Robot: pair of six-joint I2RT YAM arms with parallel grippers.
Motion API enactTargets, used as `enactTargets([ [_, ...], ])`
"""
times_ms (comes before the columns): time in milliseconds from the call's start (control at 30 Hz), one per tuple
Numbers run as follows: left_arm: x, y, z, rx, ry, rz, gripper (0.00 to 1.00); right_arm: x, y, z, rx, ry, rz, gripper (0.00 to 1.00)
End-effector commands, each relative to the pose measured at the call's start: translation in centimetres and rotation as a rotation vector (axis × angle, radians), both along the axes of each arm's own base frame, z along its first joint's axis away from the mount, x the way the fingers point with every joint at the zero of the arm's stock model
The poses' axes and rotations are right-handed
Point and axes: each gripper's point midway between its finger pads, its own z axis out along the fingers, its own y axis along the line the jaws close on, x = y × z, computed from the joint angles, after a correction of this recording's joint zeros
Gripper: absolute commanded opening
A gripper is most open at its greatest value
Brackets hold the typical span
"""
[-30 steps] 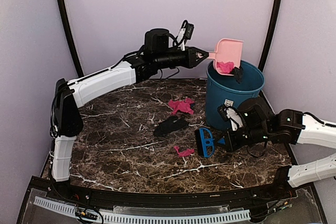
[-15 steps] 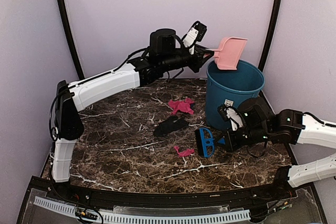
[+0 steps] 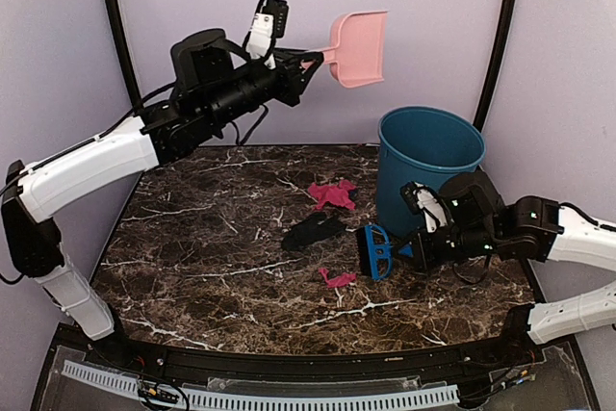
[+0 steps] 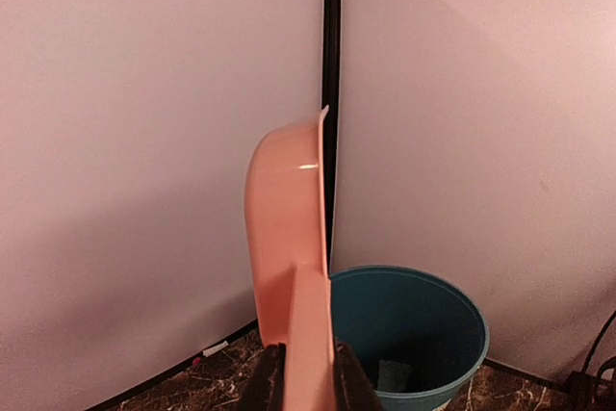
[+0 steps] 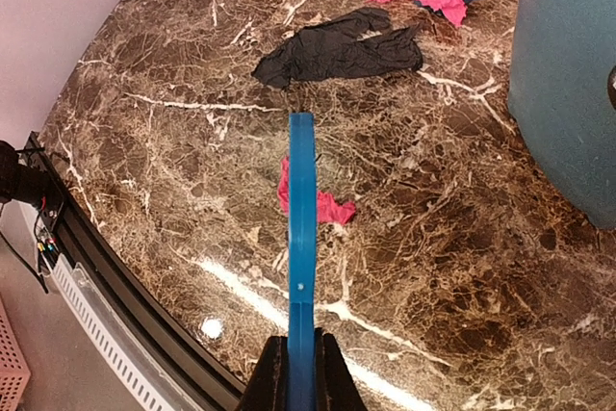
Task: Sweep away the paper scraps from the table
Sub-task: Sweep the paper scraps into the dustpan.
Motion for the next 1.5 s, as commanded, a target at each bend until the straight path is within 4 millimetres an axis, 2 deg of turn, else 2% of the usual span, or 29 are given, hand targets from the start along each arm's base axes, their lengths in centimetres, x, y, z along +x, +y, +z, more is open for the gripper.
enactTargets([
  [0, -1.6, 5.0, 1.9, -0.143, 0.036, 0.104, 0.00, 1.3, 1.0, 3.1, 0.068, -0.089, -0.004, 0.00],
  [33, -2.1, 6.0, 1.1, -0.151, 0.060, 0.113, 0.00, 1.4, 1.1, 3.3, 0.073, -0.099, -0.006, 0.00],
  [67, -2.7, 7.3, 1.6, -0.179, 0.068, 0.129, 0.00, 1.5, 1.3, 3.6, 0.080, -0.110, -0.004, 0.00],
  [133, -2.9, 8.8, -1.2, -0.161, 0.125, 0.171, 0.00, 1.8, 1.5, 3.8, 0.084, -0.127, 0.001, 0.00],
  [300, -3.3, 13.5, -5.9, -0.161, 0.238, 0.332, 0.00, 2.8, 1.9, 4.0, 0.053, -0.160, -0.011, 0.00],
  [433, -4.1, 16.4, -10.0, -0.141, 0.366, 0.425, 0.00, 3.8, 2.4, 4.2, 0.036, -0.199, -0.018, 0.00],
  [533, -5.1, 18.5, -14.3, -0.126, 0.500, 0.486, 0.00, 5.2, 2.9, 5.1, 0.013, -0.240, -0.046, 0.00],
  [567, -5.5, 19.1, -14.9, -0.157, 0.539, 0.495, 0.00, 5.6, 3.2, 5.4, 0.009, -0.257, -0.050, 0.00],
  [600, -5.9, 19.5, -17.1, -0.119, 0.584, 0.514, 0.00, 6.1, 3.5, 5.6, 0.000, -0.271, -0.052, 0.00],
  [633, -6.3, 20.0, -17.5, -0.154, 0.624, 0.519, 0.00, 6.5, 3.8, 5.6, -0.013, -0.283, -0.053, 0.00],
  [667, -6.8, 20.5, -19.3, -0.120, 0.664, 0.537, 0.00, 7.1, 4.1, 5.6, -0.033, -0.291, -0.056, 0.00],
  [700, -7.3, 20.7, -19.6, -0.149, 0.701, 0.530, 0.00, 7.6, 4.3, 5.6, -0.055, -0.301, -0.066, 0.00],
  [767, -8.4, 21.4, -21.8, -0.141, 0.780, 0.539, 0.00, 8.9, 4.8, 5.4, -0.107, -0.317, -0.083, 0.00],
  [867, -9.6, 21.9, -23.1, -0.160, 0.857, 0.528, 0.00, 11.1, 5.3, 5.1, -0.172, -0.344, -0.117, 0.00],
  [967, -10.8, 22.8, -24.3, -0.186, 0.949, 0.549, 0.00, 13.0, 6.7, 4.4, -0.214, -0.346, -0.113, 0.00],
  [1133, -12.3, 22.2, -26.2, -0.177, 1.064, 0.504, 0.00, 15.4, 8.9, 3.0, -0.276, -0.347, -0.082, 0.00],
  [1233, -12.6, 21.4, -27.2, -0.186, 1.105, 0.471, 0.00, 16.6, 9.8, 1.3, -0.324, -0.341, -0.053, 0.00],
  [1333, -12.5, 21.5, -29.0, -0.175, 1.133, 0.508, 0.00, 18.2, 9.8, -0.2, -0.369, -0.342, -0.063, 0.00],
  [1467, -12.1, 21.4, -30.3, -0.162, 1.154, 0.540, 0.00, 19.7, 9.9, -1.7, -0.395, -0.343, -0.059, 0.00],
])
